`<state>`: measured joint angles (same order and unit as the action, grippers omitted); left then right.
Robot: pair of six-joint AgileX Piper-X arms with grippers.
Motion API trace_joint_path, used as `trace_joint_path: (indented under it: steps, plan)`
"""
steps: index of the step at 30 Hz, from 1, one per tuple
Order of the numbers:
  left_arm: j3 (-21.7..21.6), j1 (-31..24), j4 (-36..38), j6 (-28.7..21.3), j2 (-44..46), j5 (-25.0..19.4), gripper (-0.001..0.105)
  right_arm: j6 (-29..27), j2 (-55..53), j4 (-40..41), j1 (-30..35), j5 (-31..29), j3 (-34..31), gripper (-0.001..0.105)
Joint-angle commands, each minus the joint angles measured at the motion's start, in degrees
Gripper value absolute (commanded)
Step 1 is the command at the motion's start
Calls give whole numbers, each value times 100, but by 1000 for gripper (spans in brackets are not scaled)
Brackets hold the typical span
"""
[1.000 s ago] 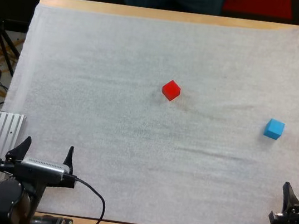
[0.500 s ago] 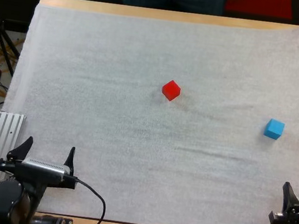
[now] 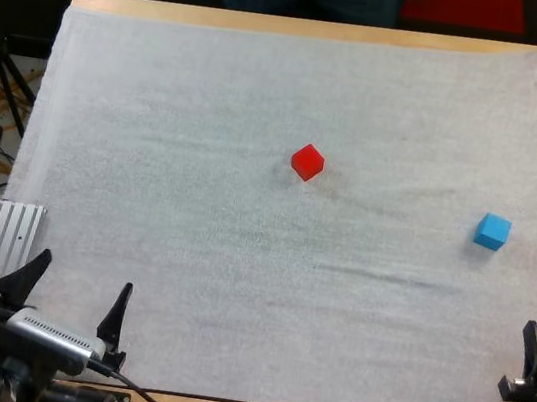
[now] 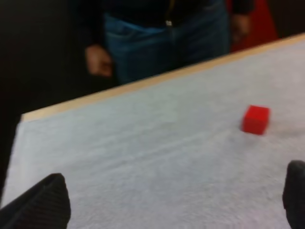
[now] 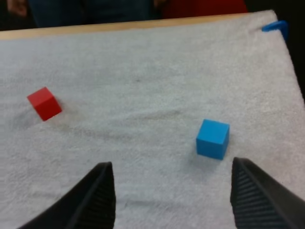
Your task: Stack red cube on blue cube
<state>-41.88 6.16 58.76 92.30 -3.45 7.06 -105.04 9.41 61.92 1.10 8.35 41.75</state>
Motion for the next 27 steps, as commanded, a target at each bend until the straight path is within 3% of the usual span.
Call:
trace_joint_path:
  steps: [1, 6, 13, 23, 27]
  plan:
    - [-138, 174, 87, -58, -175, 45, 87, -19, 183, 40, -5, 192, 164, 52]
    - [-684, 917, 267, -108, -730, 141, 87, -45, 808, 45, -36, 593, 681, 52]
    - [-1337, 1984, 776, -93, -1344, 436, 87, -396, 1636, 458, -582, 559, 1500, 52]
    - [-1416, 2209, 847, -94, -1450, 474, 87, -441, 2583, 484, -1308, 559, 2107, 53]
    - [-1416, 2209, 847, -94, -1450, 532, 87, -483, 3116, 206, -1746, 570, 2369, 68]
